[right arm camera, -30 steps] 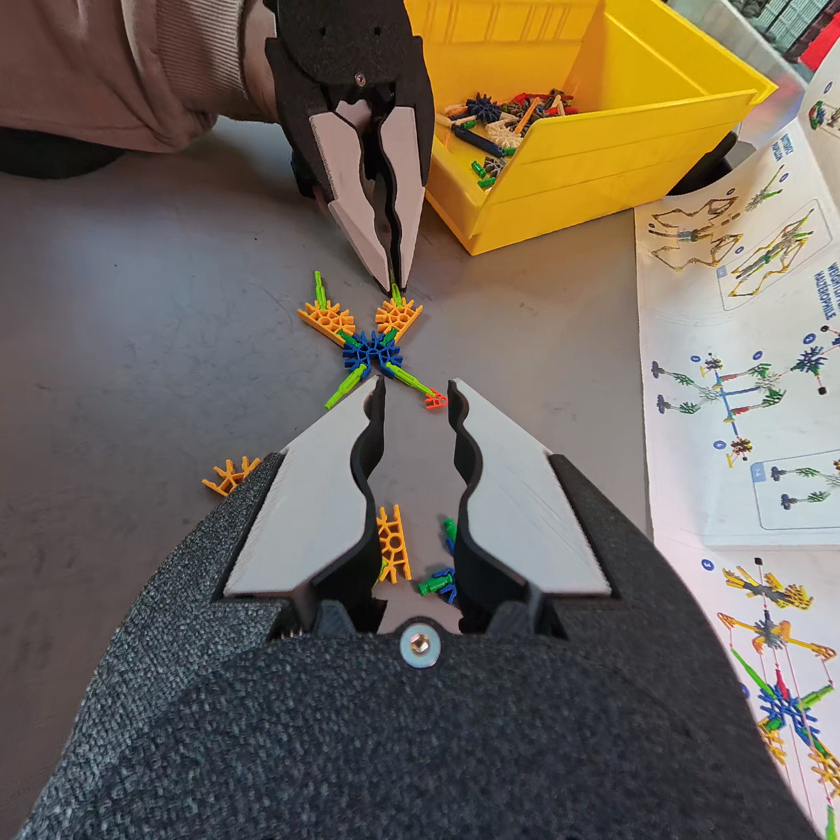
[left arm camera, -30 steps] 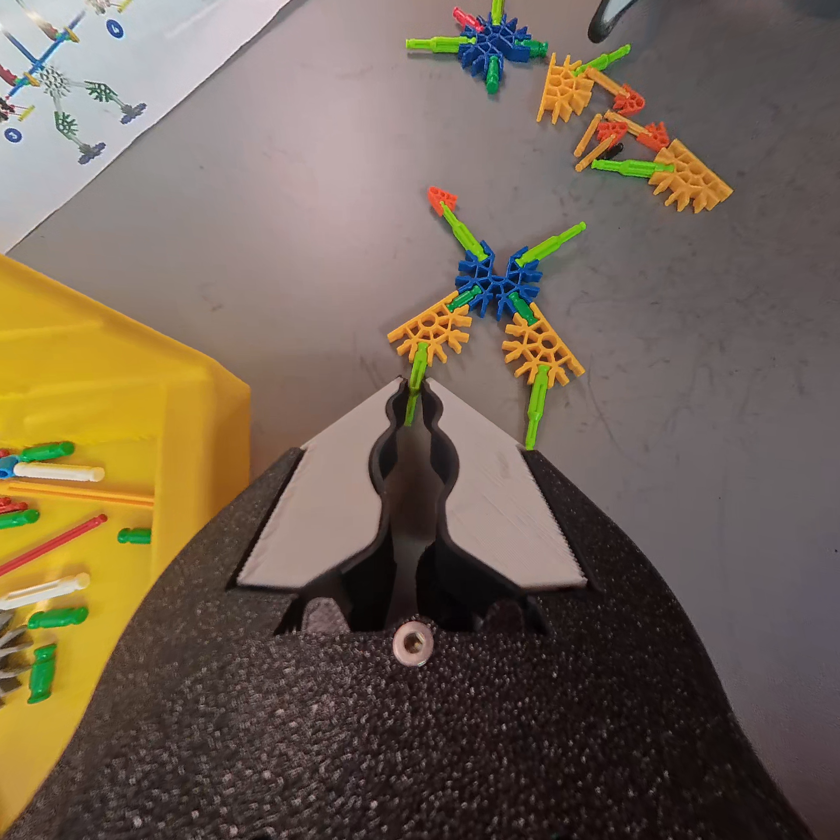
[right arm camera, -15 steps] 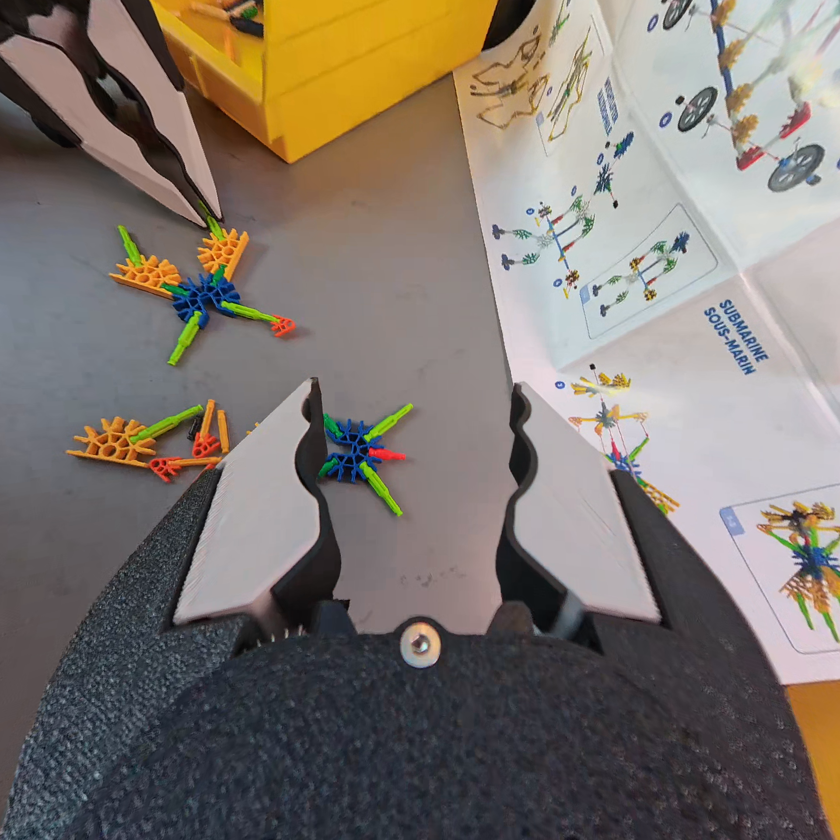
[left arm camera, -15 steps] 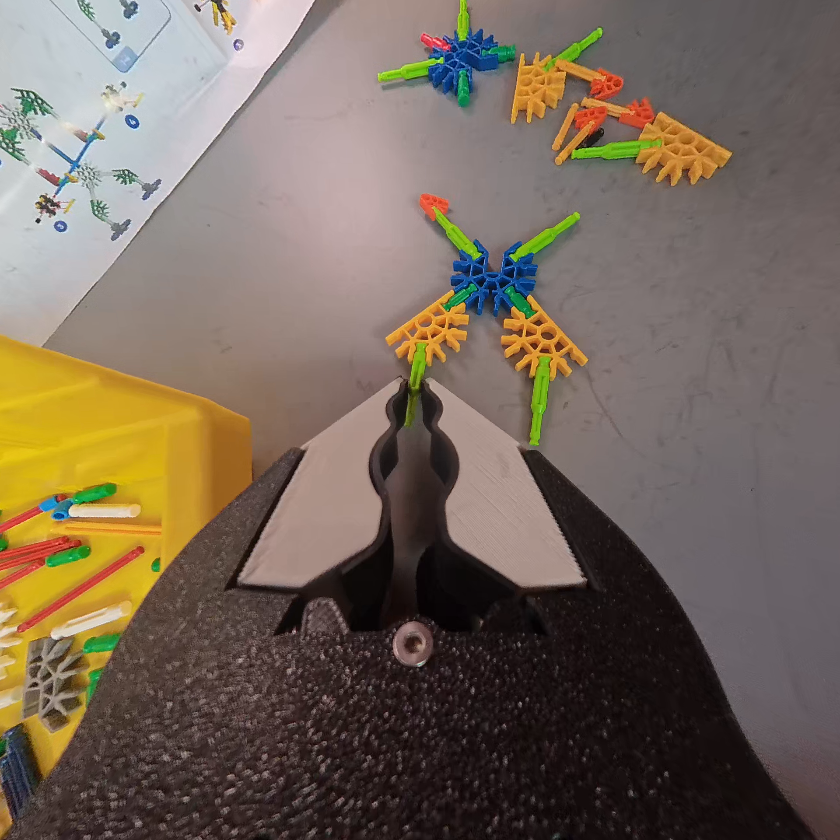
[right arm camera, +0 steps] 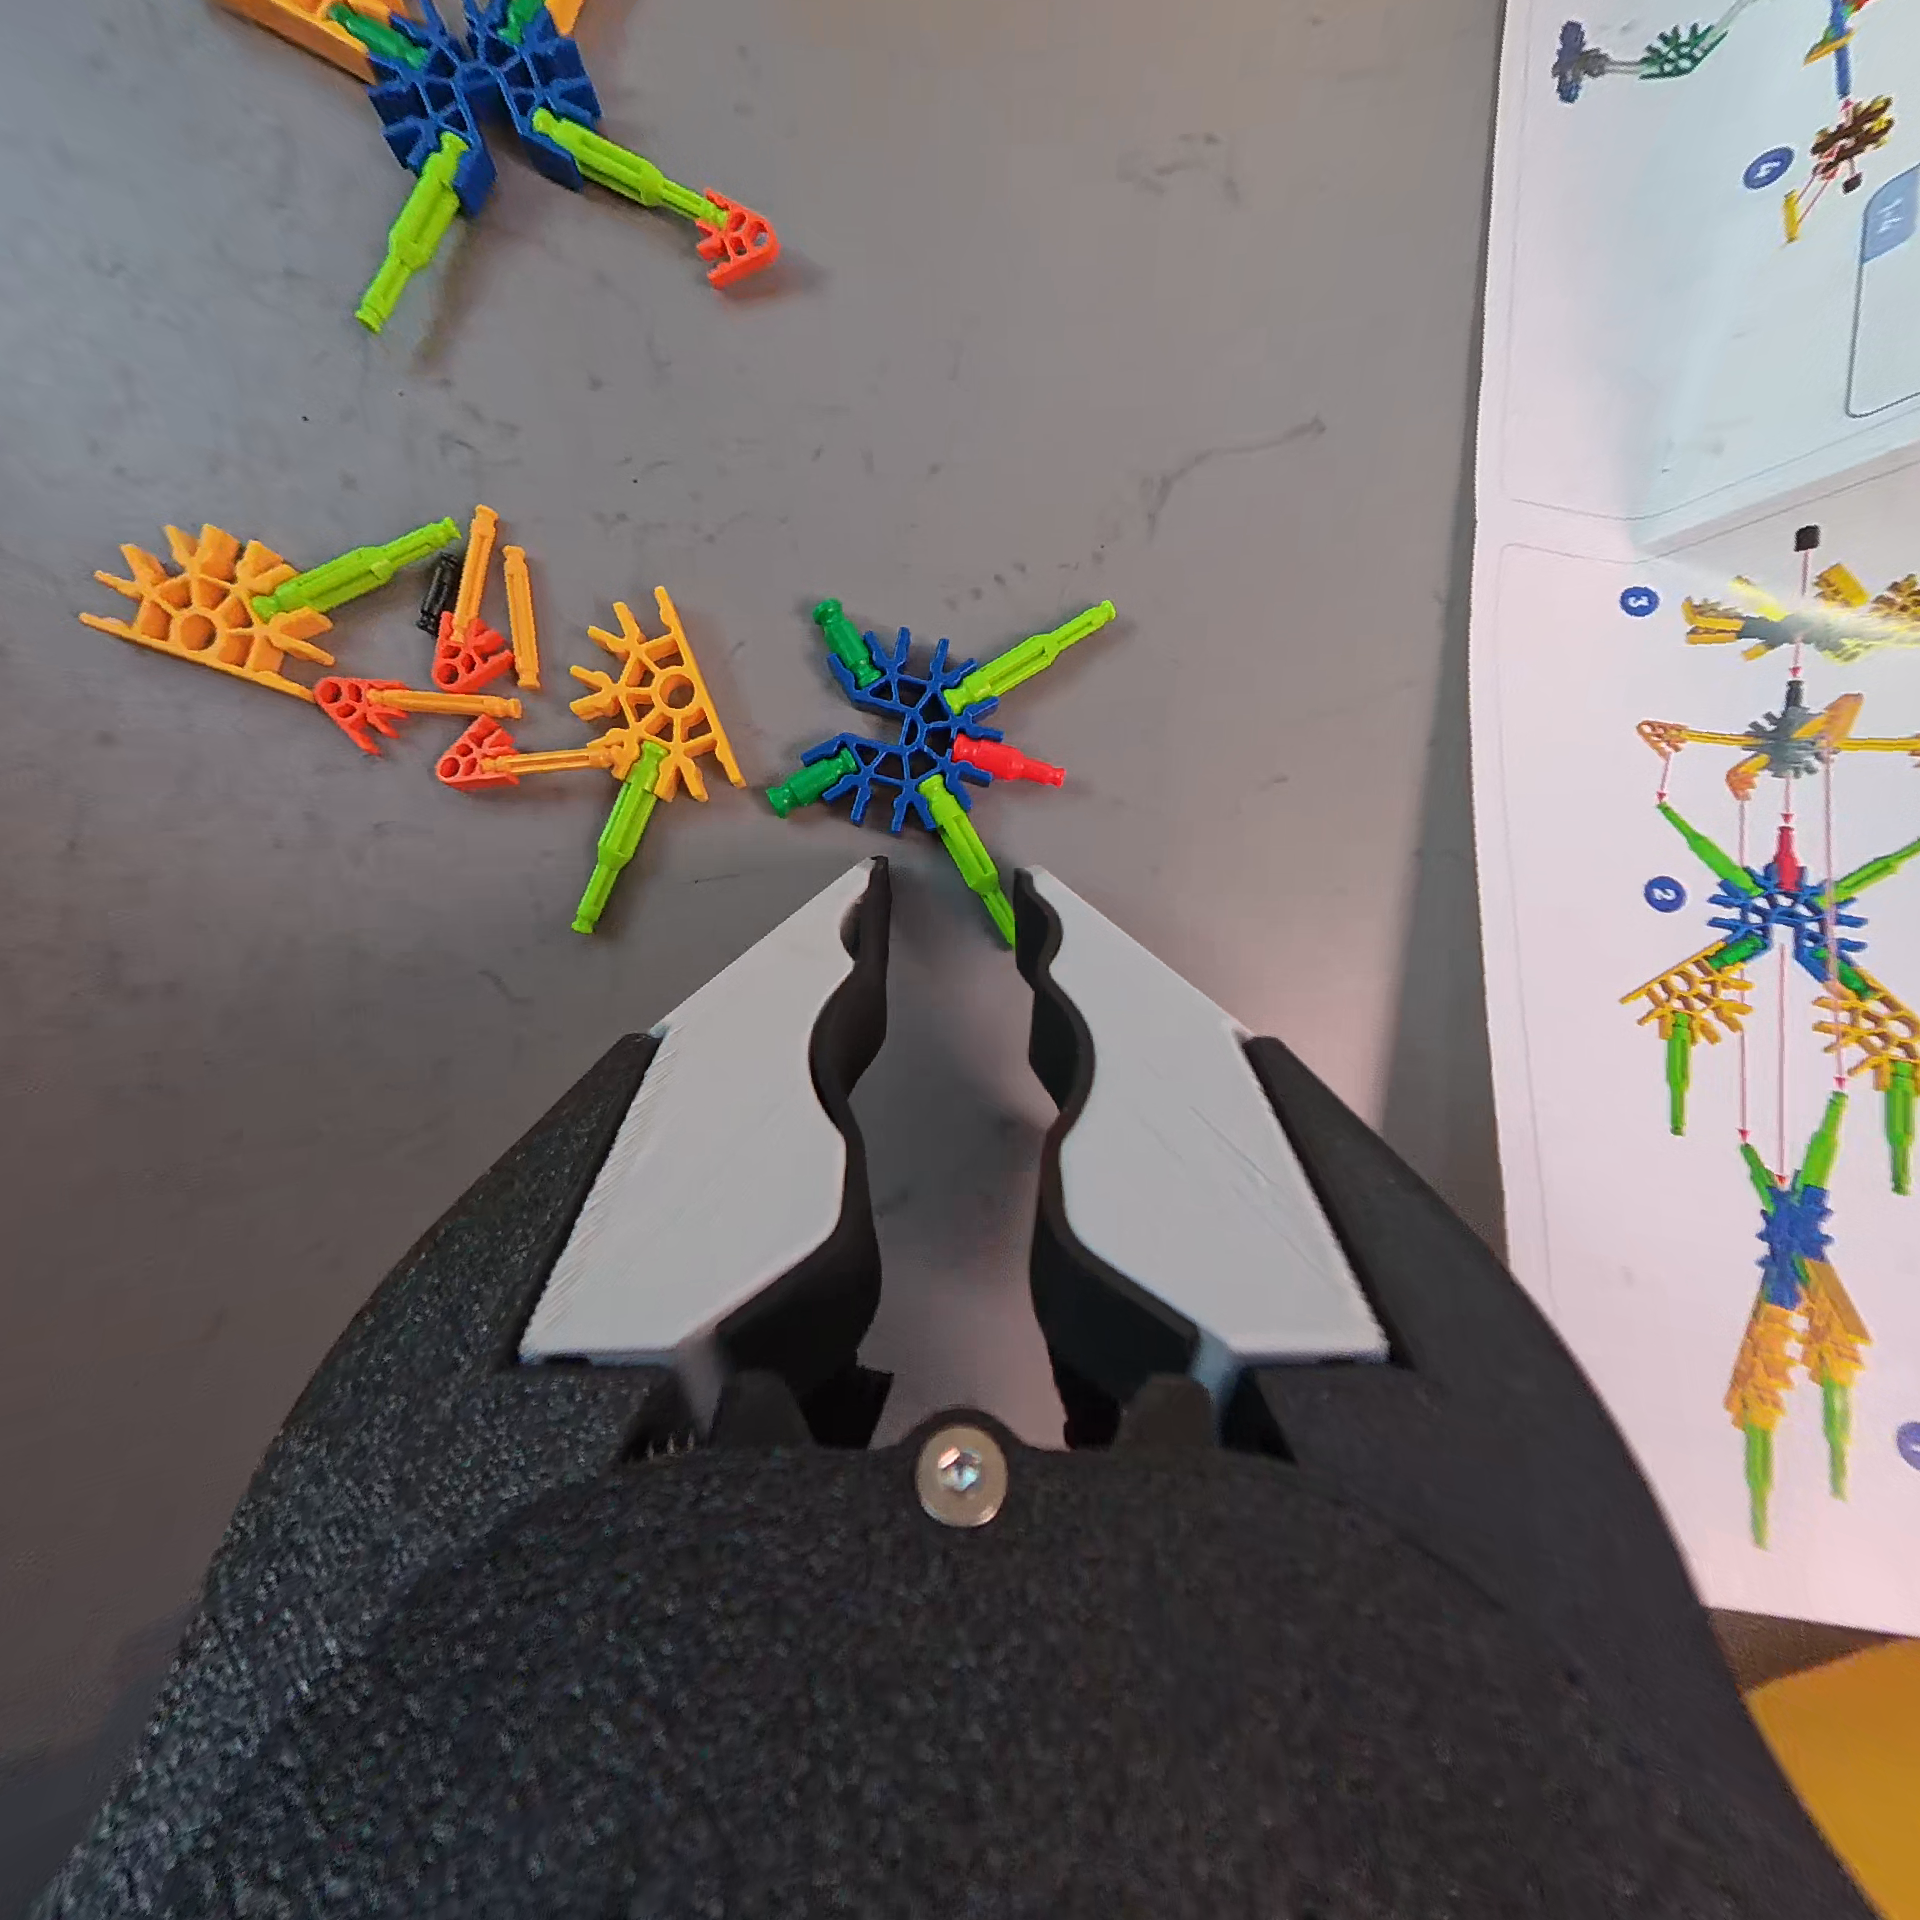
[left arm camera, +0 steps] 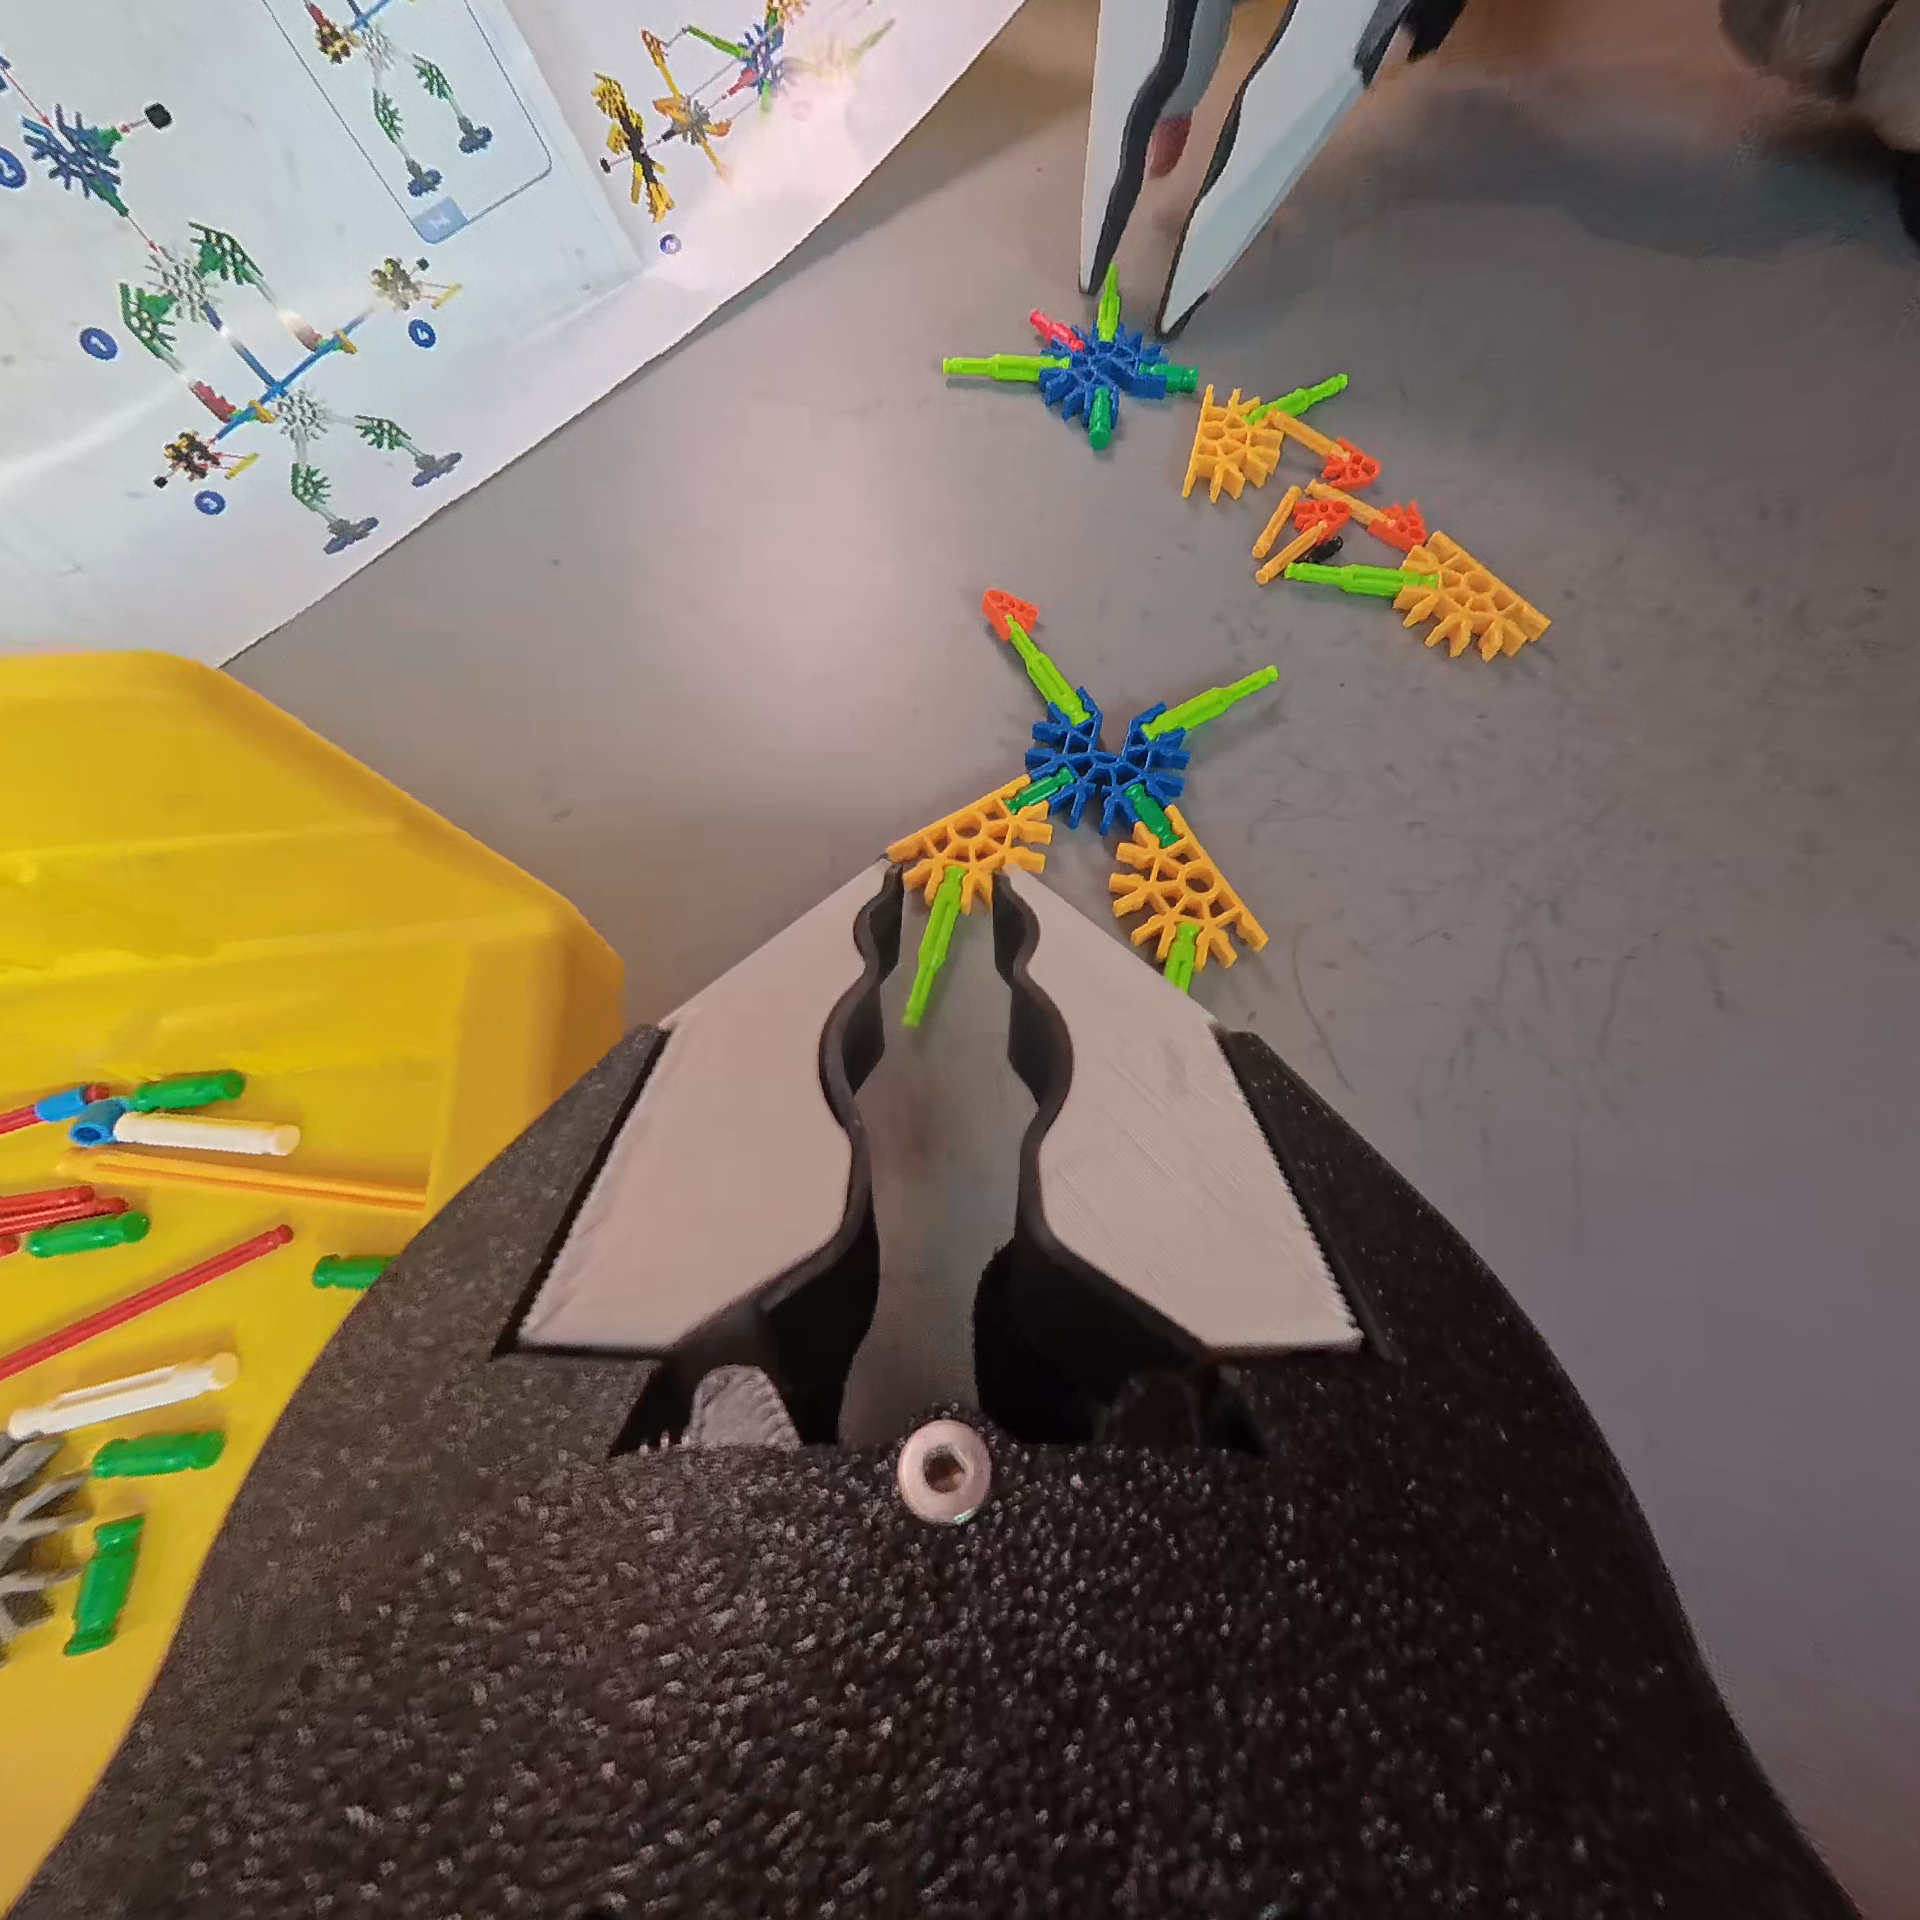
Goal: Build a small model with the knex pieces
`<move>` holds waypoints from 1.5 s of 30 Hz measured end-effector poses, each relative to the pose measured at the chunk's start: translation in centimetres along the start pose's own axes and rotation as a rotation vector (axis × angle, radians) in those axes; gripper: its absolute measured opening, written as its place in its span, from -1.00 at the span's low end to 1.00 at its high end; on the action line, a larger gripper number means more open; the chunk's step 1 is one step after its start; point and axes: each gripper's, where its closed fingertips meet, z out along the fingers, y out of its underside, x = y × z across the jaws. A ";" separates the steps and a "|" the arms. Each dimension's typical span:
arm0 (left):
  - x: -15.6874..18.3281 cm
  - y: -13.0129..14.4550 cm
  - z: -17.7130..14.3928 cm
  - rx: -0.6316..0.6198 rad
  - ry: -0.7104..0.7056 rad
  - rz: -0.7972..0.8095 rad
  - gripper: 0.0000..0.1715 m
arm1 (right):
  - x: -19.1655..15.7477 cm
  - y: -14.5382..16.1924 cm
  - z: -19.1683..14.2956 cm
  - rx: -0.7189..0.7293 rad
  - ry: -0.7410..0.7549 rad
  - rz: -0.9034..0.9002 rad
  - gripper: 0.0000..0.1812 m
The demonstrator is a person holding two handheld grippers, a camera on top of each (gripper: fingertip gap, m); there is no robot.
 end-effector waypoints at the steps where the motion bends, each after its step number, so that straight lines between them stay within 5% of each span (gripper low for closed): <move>1: 0.3 -0.7 -0.2 0.039 0.024 -0.026 -0.77 | -0.2 -0.1 0.1 0.011 -0.023 0.018 -0.89; 6: 1.8 -5.4 -0.9 0.299 0.166 -0.210 -0.63 | -0.4 -1.0 -0.2 0.030 -0.005 -0.053 -0.96; 18: 5.1 -10.8 -1.2 0.585 0.535 -0.657 -0.51 | -7.6 -15.5 -6.1 0.541 0.202 -0.513 -0.96; 21: 5.9 -11.3 -2.5 0.609 0.601 -0.600 -0.84 | -9.3 -16.9 -6.4 0.583 0.220 -0.576 -0.96; 24: 6.8 -11.7 -3.6 0.617 0.607 -0.494 -0.94 | -9.5 -17.3 -6.9 0.603 0.239 -0.581 -0.96; 33: 7.9 -11.7 -3.8 0.592 0.524 -0.288 -0.94 | -11.1 -16.9 -6.4 0.695 -0.120 -0.309 -0.88; 45: 7.1 -11.2 -2.7 0.551 0.348 -0.165 -0.92 | -10.1 -16.8 -5.9 0.733 -0.270 -0.098 -0.97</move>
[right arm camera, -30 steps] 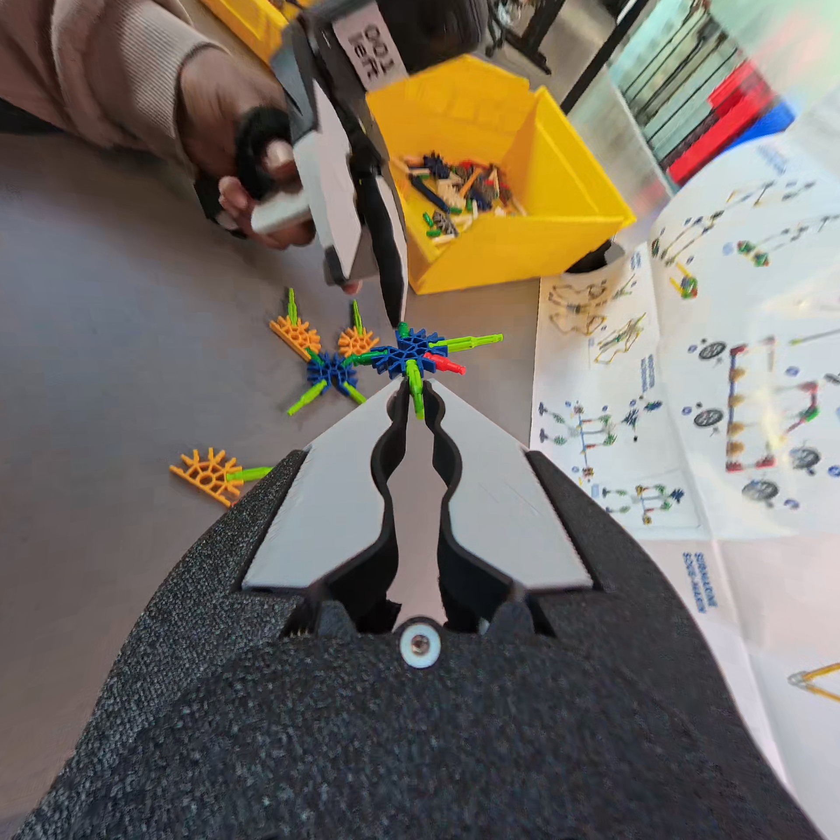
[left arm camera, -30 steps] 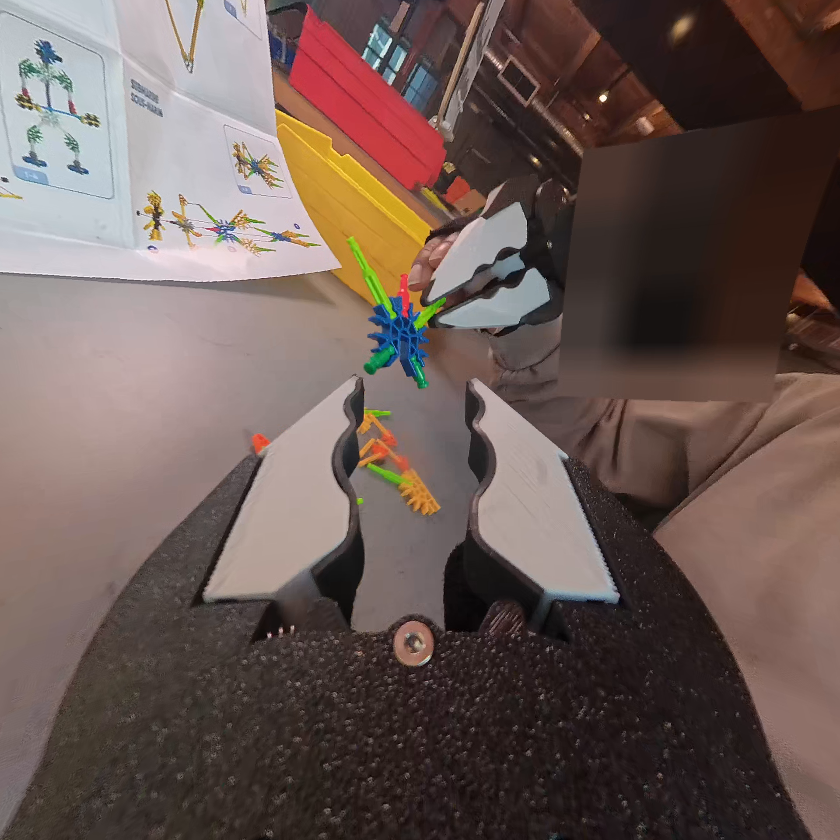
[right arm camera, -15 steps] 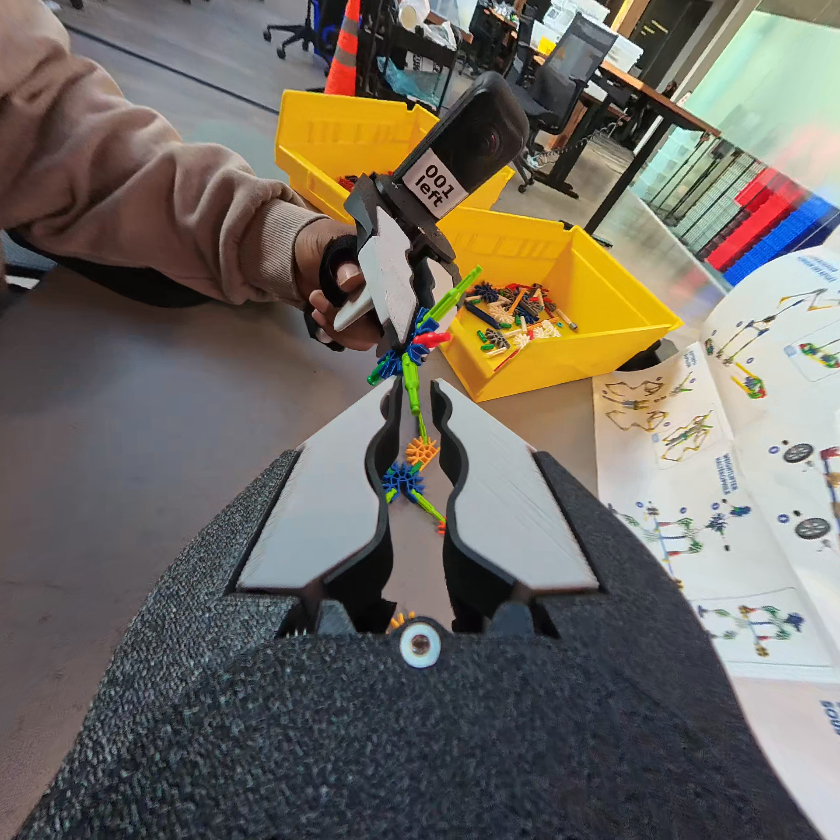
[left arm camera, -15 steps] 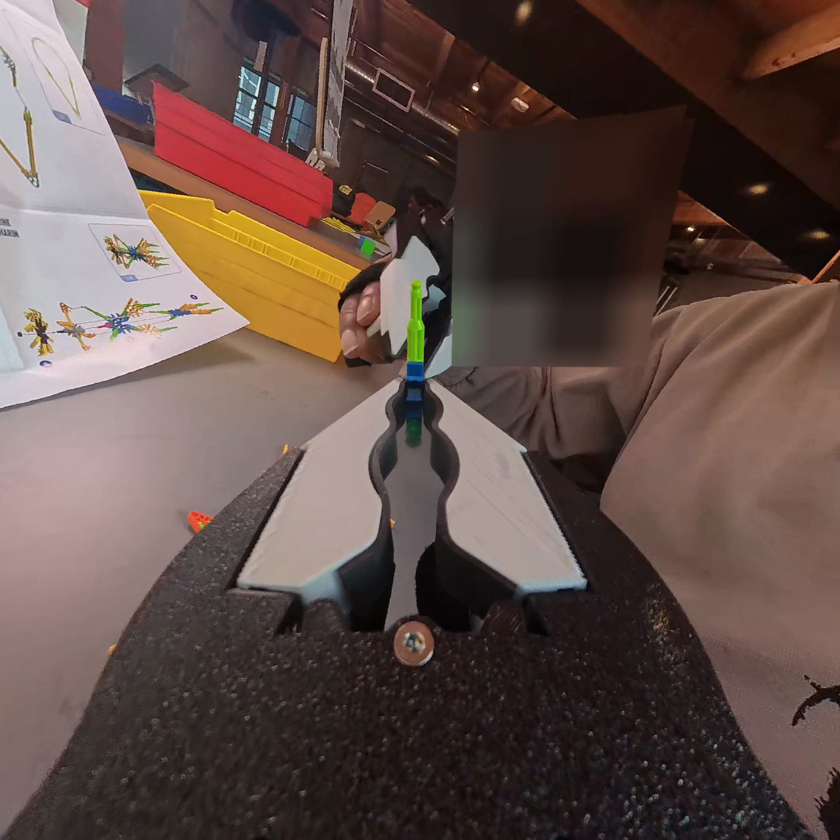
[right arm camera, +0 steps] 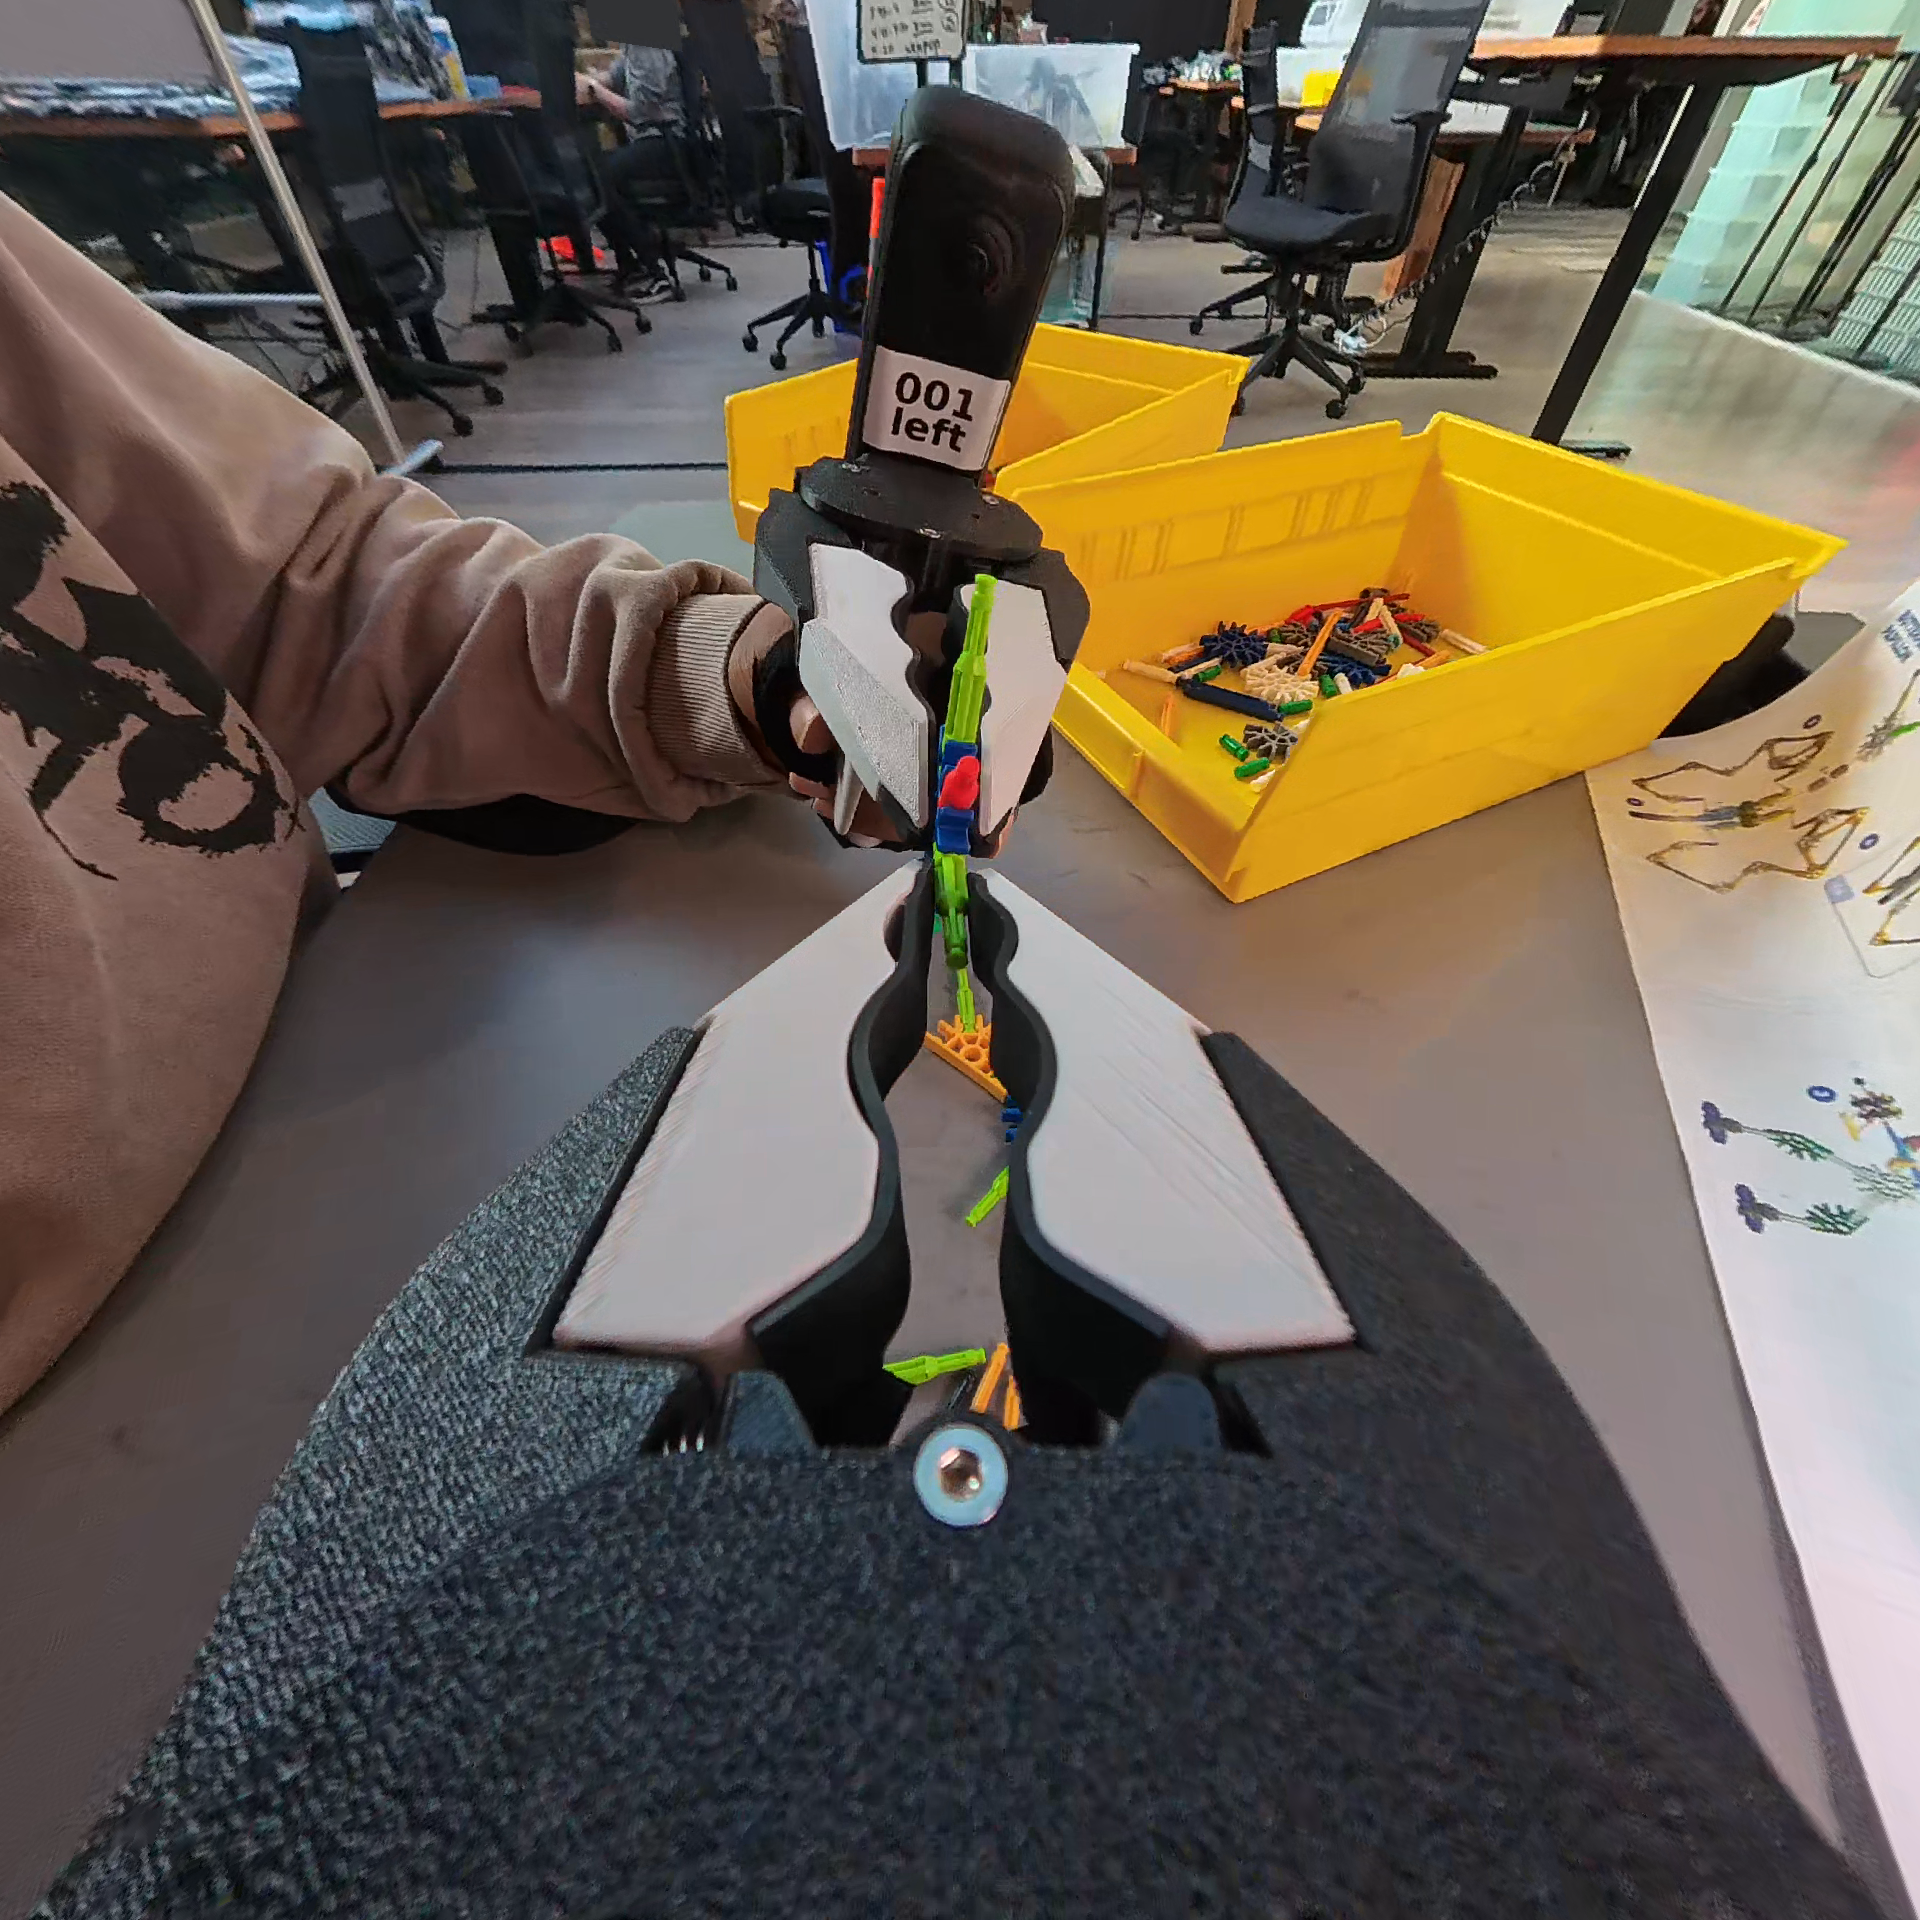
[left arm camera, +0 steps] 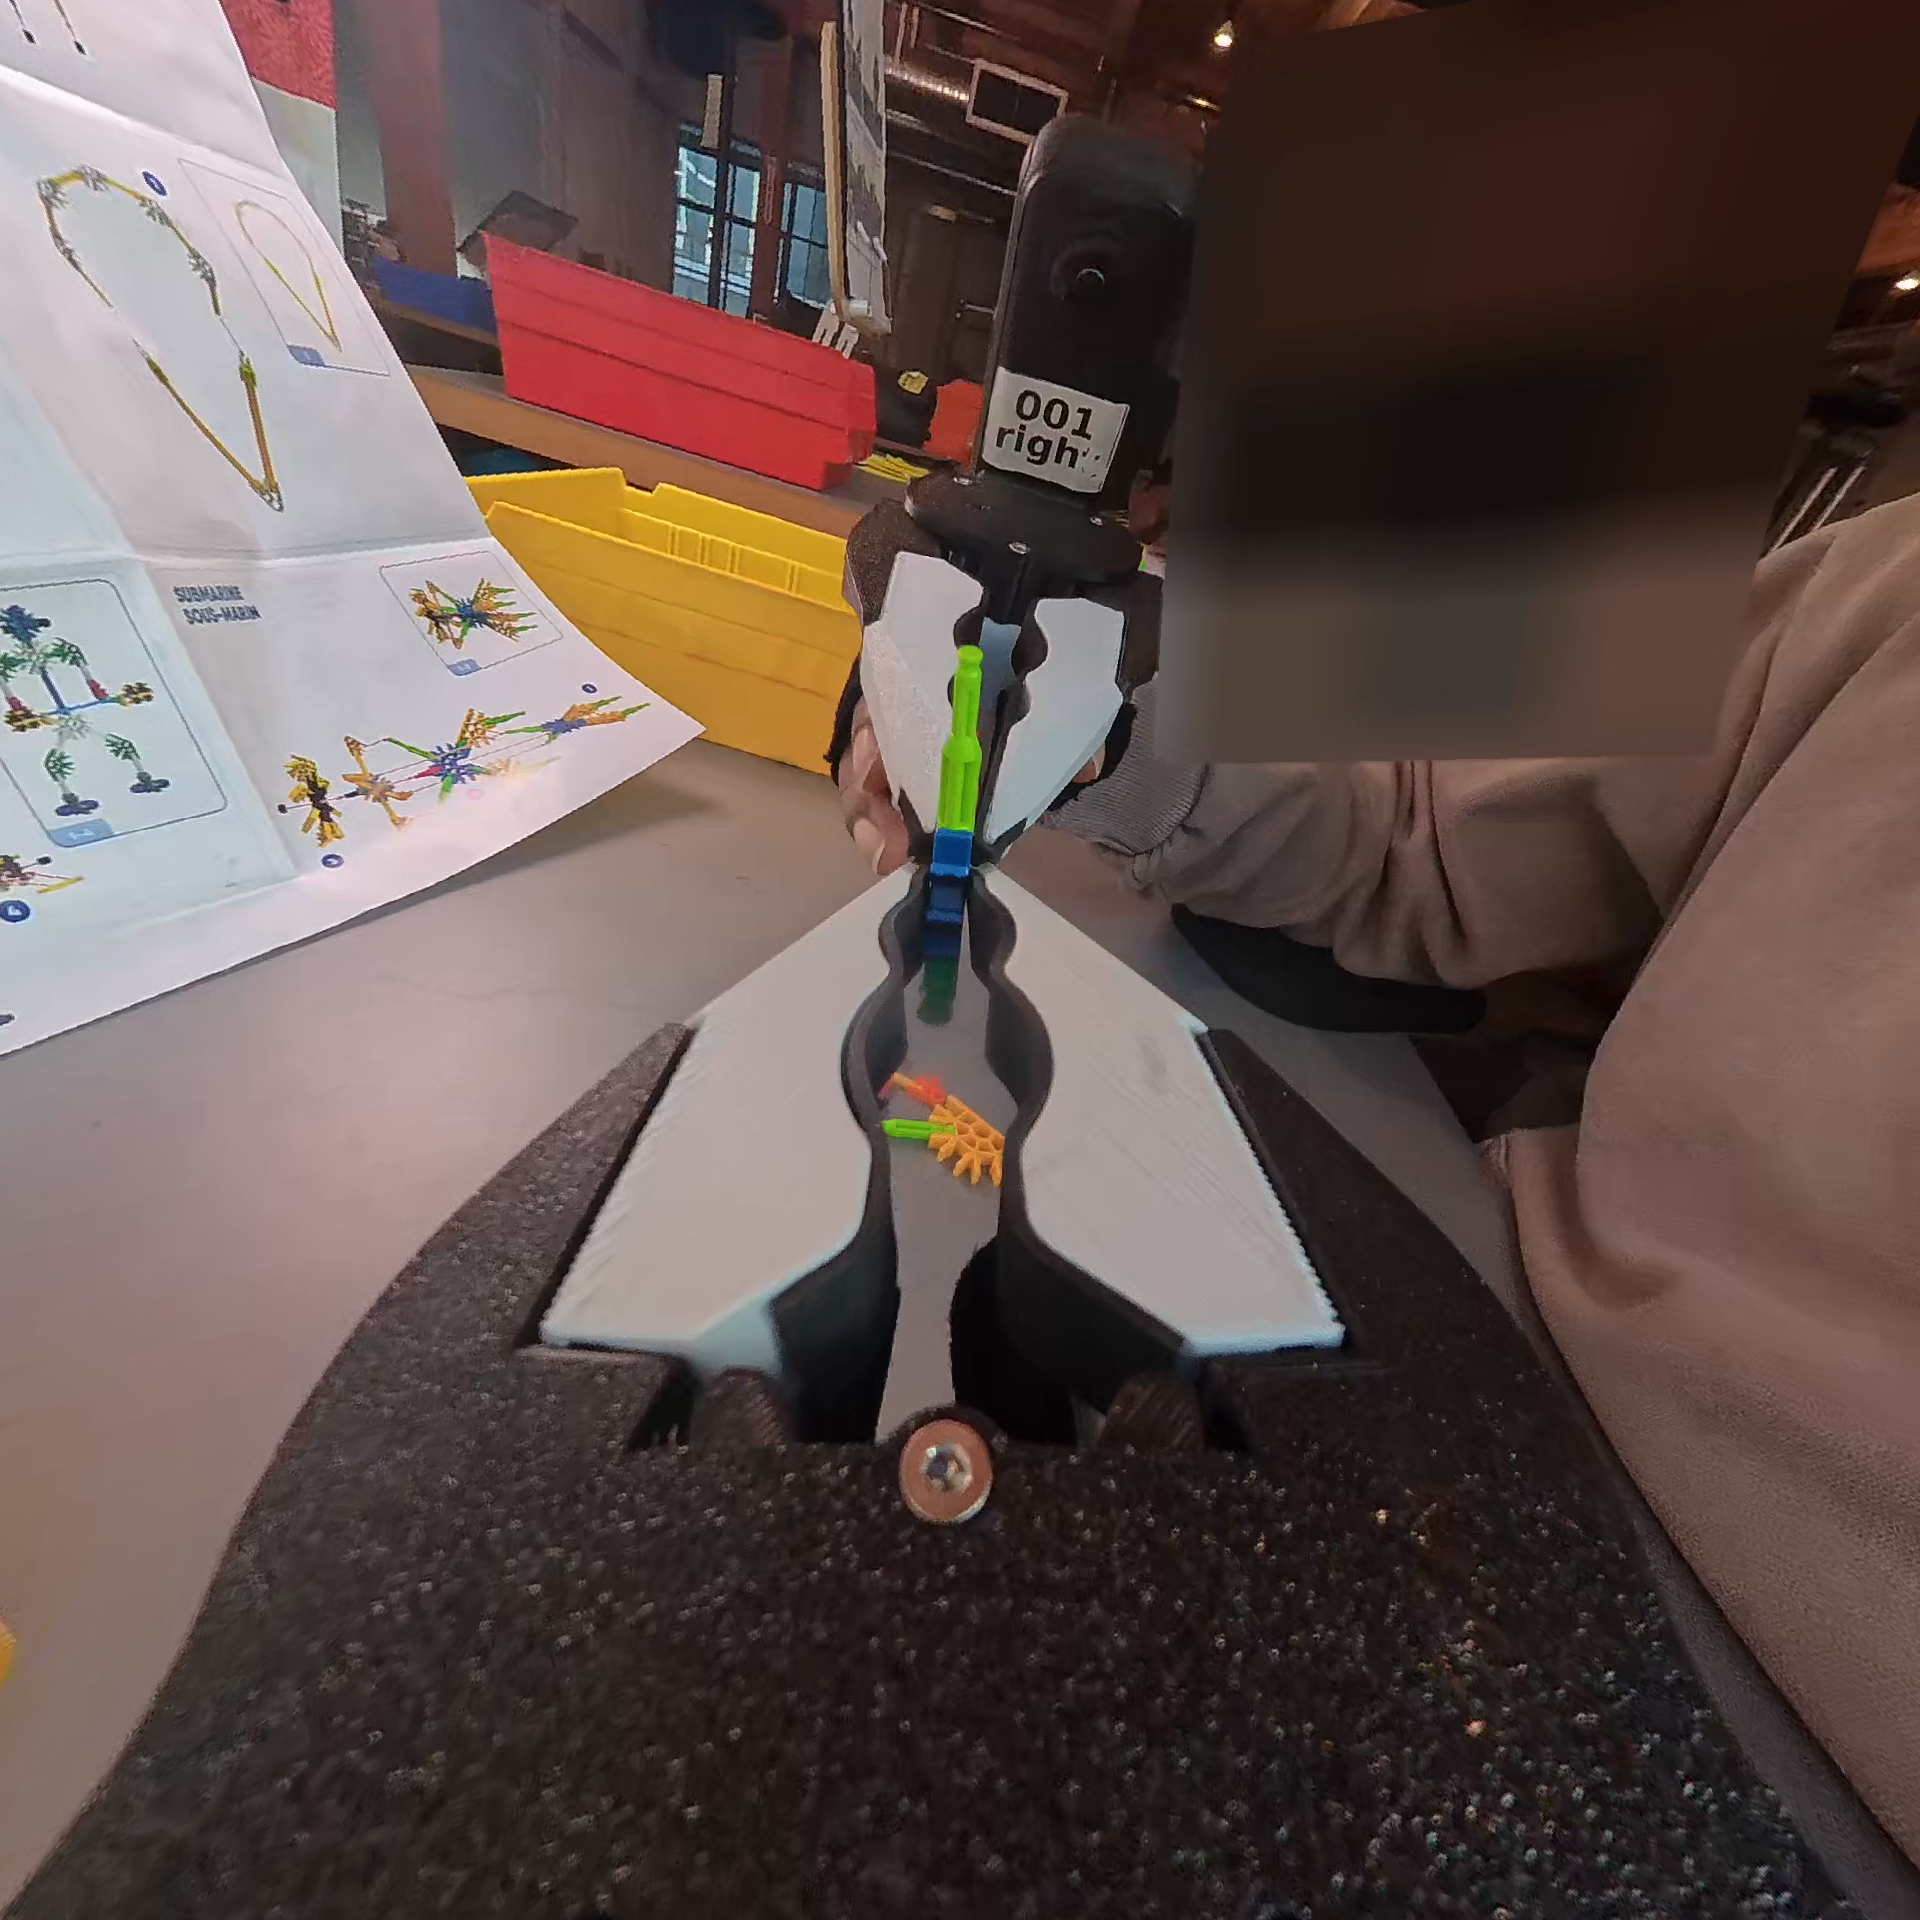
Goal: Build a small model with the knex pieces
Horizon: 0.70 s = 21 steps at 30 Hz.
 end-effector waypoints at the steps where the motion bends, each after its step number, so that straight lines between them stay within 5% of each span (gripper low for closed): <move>1: -0.2 0.2 0.0 -0.012 -0.013 0.005 -0.92 | 0.1 0.2 0.0 -0.008 -0.002 0.007 -0.97; 7: -3.0 1.4 0.0 -0.109 -0.235 0.072 -0.88 | 2.1 0.8 0.5 -0.066 0.159 -0.032 -0.97; 12: -4.8 0.9 0.0 -0.068 -0.425 0.046 -0.86 | 3.8 0.8 0.5 -0.089 0.319 -0.080 -0.94; 21: -5.3 0.4 -0.4 0.013 -0.491 -0.036 -0.89 | 4.6 0.2 0.8 -0.121 0.514 -0.214 -0.92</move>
